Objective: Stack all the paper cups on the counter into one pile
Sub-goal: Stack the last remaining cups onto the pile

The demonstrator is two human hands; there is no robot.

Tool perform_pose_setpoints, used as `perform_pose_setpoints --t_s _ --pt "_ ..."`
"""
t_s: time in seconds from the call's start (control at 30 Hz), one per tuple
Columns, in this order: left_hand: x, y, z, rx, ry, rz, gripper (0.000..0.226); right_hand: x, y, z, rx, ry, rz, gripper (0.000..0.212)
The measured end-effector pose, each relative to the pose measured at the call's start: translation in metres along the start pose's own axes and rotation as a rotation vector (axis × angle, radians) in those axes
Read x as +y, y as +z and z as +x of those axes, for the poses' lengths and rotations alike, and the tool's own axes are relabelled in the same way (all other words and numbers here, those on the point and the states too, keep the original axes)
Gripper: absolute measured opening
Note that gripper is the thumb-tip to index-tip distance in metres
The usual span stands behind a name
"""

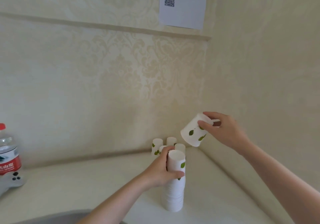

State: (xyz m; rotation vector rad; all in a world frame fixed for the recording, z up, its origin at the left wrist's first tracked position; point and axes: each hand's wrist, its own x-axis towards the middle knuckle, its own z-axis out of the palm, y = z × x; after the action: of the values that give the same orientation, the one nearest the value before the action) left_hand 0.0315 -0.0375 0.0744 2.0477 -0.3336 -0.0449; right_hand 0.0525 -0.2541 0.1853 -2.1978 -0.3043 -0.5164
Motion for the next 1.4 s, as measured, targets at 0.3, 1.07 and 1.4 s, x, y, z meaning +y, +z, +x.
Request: perform_pose_setpoints --t_s 0.3,1.07,1.4 --pt "-0.033 -0.049 -0.005 -0.191 -0.1 0.034 0.118 -0.013 0.049 -0.014 -0.319 -0.111 -0.118 0.05" --pt "-0.104 -0.08 0.173 -0.036 0.075 0.678 0.074 0.135 0.155 0.1 -0.533 0.084 -0.279 0.073" --pt "-0.117 -0.084 0.203 -0.161 0.122 0.836 0.05 0.152 0.174 0.104 -0.578 0.04 -0.291 0.067"
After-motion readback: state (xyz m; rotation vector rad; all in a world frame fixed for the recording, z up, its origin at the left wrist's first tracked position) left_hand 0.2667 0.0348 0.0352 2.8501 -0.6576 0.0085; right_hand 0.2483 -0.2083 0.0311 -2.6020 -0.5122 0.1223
